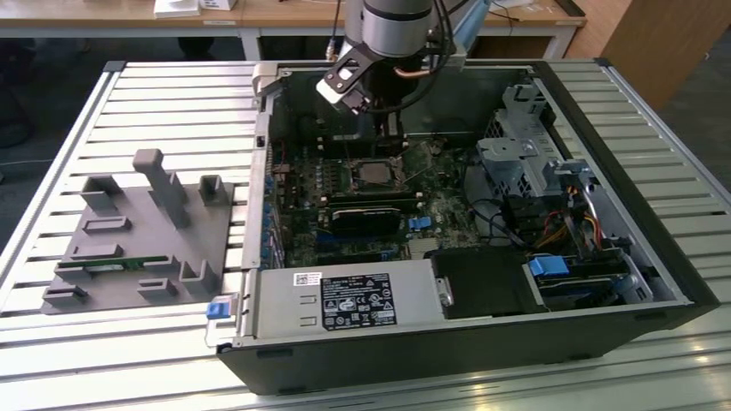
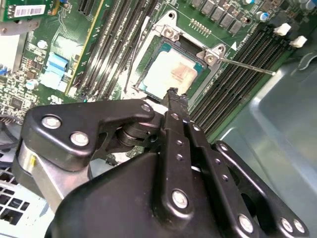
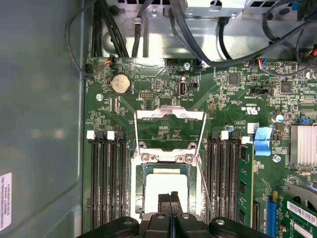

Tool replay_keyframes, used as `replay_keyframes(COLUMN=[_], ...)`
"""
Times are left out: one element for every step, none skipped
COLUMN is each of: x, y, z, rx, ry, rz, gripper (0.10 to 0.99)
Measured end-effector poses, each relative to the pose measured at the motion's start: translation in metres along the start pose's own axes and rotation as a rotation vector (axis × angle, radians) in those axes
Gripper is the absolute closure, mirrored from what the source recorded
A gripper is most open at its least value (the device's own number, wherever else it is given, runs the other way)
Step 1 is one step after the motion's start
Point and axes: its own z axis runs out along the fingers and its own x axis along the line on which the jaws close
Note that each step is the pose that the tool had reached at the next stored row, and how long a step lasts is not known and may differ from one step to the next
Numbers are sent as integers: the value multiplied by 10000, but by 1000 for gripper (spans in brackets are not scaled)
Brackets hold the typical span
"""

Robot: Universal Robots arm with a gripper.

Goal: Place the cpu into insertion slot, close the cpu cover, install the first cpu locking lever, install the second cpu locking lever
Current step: 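Close the cpu cover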

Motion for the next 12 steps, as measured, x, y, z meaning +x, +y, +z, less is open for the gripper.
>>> replay_keyframes(x=[-10,-21,-31,-41,-51,-59,-64,-66,-66,-66,-66,-67], y=[-1,0,0,0,0,0,0,0,0,4,9,16], z=[0,0,0,-1,-1,0,-1,0,0,0,0,0], rx=[0,0,0,0,0,0,0,-1,-1,0,0,0], ry=[-1,-1,0,-1,-2,0,-1,1,1,0,0,0], rz=[1,1,1,1,1,2,1,2,3,1,1,1], gripper=[980,980,980,980,980,980,980,980,980,980,980,980])
